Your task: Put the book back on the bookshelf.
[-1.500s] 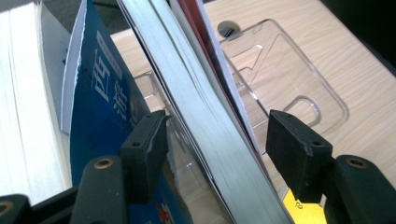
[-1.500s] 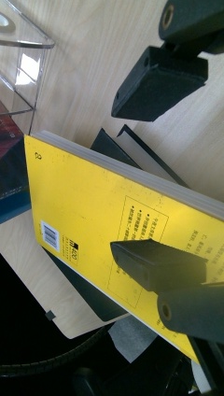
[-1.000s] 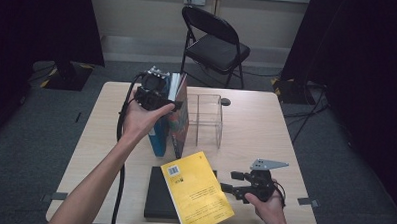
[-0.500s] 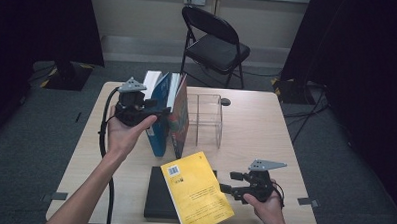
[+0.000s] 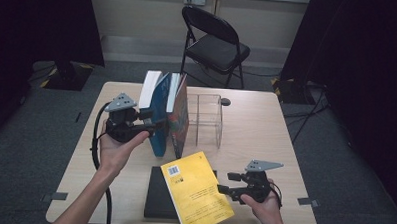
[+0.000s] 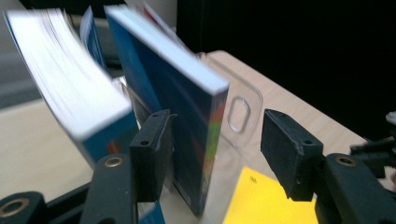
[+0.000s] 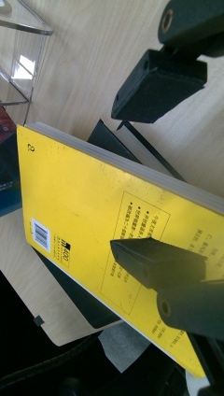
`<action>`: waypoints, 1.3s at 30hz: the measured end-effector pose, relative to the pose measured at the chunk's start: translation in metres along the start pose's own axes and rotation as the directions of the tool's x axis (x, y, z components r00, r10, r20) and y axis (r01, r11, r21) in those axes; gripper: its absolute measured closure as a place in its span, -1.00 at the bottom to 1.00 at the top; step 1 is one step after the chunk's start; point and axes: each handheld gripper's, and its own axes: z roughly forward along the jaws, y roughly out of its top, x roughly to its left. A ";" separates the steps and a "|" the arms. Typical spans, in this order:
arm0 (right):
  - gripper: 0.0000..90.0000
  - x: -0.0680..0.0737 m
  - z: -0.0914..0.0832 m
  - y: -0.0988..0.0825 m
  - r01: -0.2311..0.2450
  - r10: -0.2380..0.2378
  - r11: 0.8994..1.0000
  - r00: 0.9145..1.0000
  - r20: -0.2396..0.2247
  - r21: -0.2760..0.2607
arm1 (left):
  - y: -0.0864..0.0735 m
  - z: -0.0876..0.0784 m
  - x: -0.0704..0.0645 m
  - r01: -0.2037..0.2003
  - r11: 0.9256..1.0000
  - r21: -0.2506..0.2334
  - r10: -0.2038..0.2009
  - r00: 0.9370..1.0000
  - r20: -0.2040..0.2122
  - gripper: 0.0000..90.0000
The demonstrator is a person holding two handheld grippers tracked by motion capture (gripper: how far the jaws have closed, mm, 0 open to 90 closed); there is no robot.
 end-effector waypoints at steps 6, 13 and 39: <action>-0.25 0.002 0.004 0.000 0.015 -0.015 1.000 1.000 0.004 0.011 | -0.029 0.010 0.000 0.015 0.997 0.070 -0.017 0.999 0.033 0.05; -0.22 0.005 0.017 0.012 0.041 -0.041 0.999 0.999 0.001 0.017 | -0.071 0.034 0.009 0.036 0.985 0.172 -0.052 0.994 0.092 0.09; 0.35 0.013 0.083 0.041 0.211 -0.208 0.973 0.977 -0.040 0.093 | -0.119 0.059 -0.008 -0.057 0.939 0.340 -0.004 0.984 0.176 0.04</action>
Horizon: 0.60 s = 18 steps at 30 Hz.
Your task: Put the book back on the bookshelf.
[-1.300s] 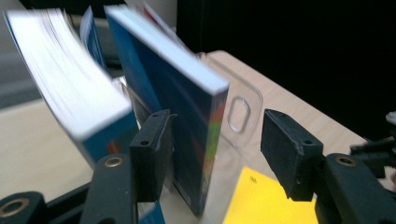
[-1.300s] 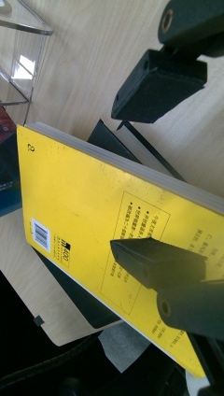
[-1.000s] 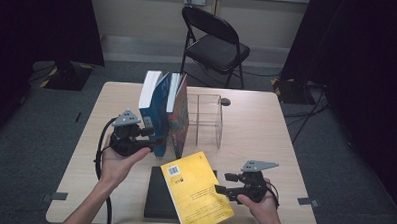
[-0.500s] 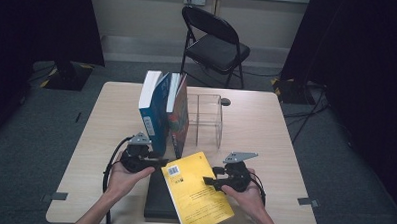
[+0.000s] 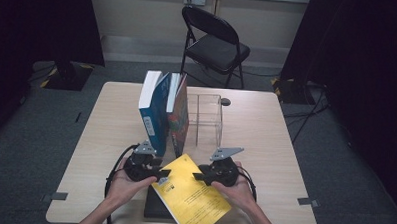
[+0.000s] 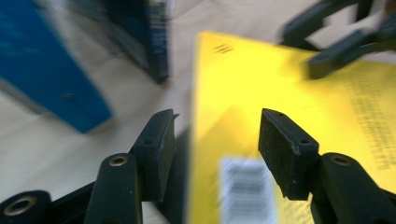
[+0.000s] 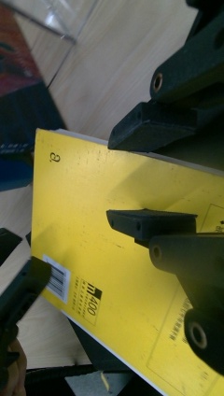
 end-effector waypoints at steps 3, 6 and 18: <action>0.24 0.005 0.001 0.003 0.008 -0.008 1.000 1.000 0.005 0.008 | -0.003 0.005 0.000 -0.005 1.000 0.019 0.005 1.000 -0.016 0.07; 0.20 0.007 -0.012 -0.002 -0.007 0.007 1.000 1.000 0.005 -0.007 | -0.008 0.004 0.005 0.011 1.000 0.003 -0.011 1.000 0.014 0.11; -0.20 0.031 -0.080 -0.068 -0.104 0.105 0.994 0.994 0.033 -0.043 | -0.016 0.003 0.005 0.020 0.999 -0.028 -0.019 0.999 0.025 0.16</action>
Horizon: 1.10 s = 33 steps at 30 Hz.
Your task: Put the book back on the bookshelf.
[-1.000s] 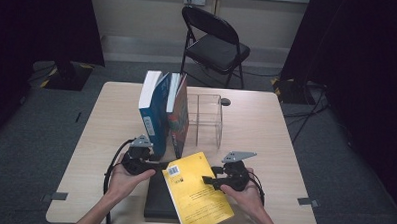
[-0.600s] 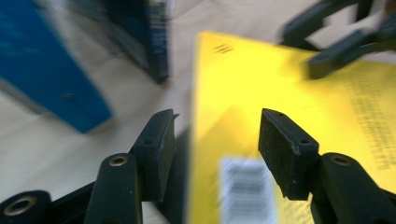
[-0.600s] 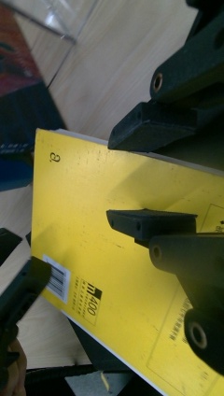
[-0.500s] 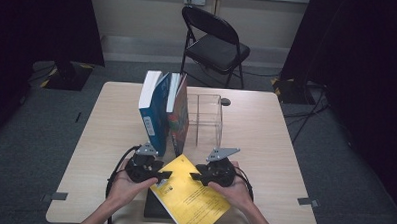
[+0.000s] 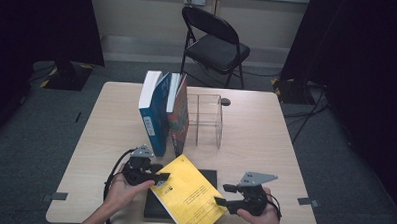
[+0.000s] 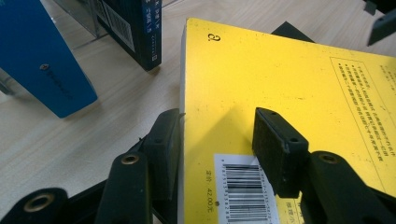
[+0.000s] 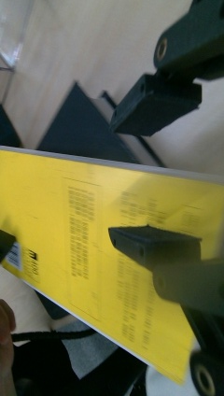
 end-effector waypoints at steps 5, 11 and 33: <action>-0.30 0.011 -0.012 -0.019 -0.001 0.001 1.000 1.000 0.006 -0.008 | 0.001 0.000 -0.003 -0.008 1.000 0.003 0.008 1.000 -0.025 0.17; -0.36 0.007 -0.007 -0.025 -0.008 0.008 1.000 1.000 -0.008 0.029 | -0.003 -0.001 -0.004 0.000 1.000 -0.022 -0.001 1.000 -0.031 0.17; 0.09 -0.029 0.007 0.001 -0.001 0.004 1.000 0.991 0.135 -0.020 | -0.032 -0.038 -0.019 0.015 0.998 0.055 -0.013 0.999 -0.036 0.12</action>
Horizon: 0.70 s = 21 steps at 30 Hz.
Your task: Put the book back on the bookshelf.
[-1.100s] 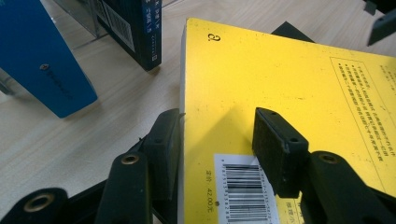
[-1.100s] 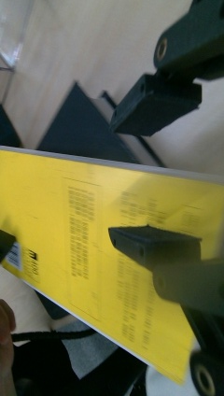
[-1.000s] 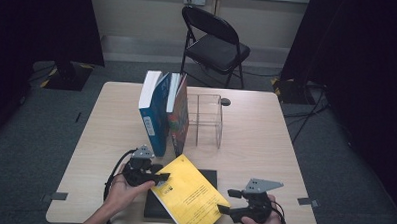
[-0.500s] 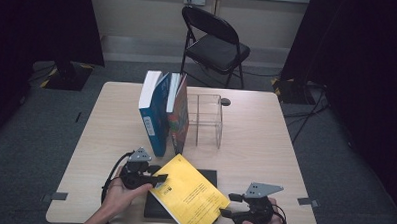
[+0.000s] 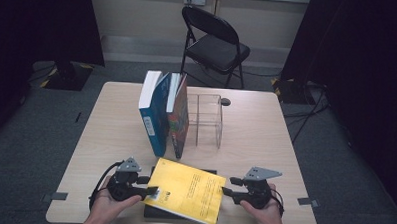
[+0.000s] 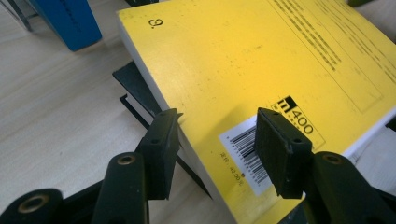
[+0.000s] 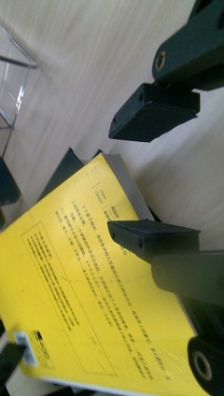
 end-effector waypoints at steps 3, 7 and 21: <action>0.12 0.000 0.002 0.003 -0.006 0.006 1.000 1.000 0.028 -0.003 | 0.000 0.000 0.000 0.016 1.000 -0.013 -0.016 1.000 -0.007 0.14; -0.01 0.003 -0.003 0.003 -0.045 0.045 0.999 0.999 -0.012 -0.023 | 0.007 0.005 0.008 0.031 0.999 -0.043 -0.032 0.999 -0.011 0.20; -0.48 0.054 -0.003 -0.016 -0.001 0.004 1.000 0.995 -0.098 0.031 | 0.029 0.026 0.026 0.028 0.997 -0.074 -0.032 0.999 -0.042 0.20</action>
